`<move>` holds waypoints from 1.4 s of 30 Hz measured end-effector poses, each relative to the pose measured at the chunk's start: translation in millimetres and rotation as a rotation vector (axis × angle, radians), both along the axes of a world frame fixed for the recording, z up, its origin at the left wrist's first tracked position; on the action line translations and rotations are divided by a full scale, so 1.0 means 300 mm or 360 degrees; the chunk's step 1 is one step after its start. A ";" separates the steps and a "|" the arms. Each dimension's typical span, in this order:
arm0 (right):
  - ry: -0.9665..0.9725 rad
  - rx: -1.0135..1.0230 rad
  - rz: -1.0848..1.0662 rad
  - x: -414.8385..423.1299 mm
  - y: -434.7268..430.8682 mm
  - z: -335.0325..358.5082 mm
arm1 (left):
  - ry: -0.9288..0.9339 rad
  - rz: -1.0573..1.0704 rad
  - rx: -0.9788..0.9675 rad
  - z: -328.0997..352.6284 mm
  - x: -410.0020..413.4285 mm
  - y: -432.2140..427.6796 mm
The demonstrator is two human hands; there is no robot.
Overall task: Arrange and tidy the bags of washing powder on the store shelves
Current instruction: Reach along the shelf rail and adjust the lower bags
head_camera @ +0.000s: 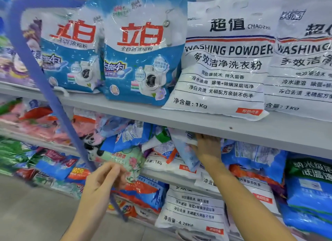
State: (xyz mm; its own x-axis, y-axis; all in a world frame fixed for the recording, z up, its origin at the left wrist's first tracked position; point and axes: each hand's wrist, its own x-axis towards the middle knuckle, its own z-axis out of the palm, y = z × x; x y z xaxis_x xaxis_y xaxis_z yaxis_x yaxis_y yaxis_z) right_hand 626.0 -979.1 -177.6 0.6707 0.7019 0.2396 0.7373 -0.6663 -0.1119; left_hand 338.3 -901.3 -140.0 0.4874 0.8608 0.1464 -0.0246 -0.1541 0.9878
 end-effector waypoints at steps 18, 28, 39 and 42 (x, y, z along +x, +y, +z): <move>0.1112 0.1714 -0.0047 -0.229 -0.290 0.187 | 0.0561 -0.0653 -0.0080 -0.163 0.172 -0.030; 0.2224 0.1993 -0.0282 -0.260 -0.382 0.290 | 0.0060 -0.0792 -0.0430 -0.016 0.260 -0.143; 0.2252 0.1810 -0.0142 -0.249 -0.457 0.373 | 0.0061 -0.0714 -0.0476 0.106 0.300 -0.143; 0.1937 0.1633 -0.0010 -0.229 -0.481 0.359 | -0.0025 -0.0586 -0.0239 0.188 0.302 -0.151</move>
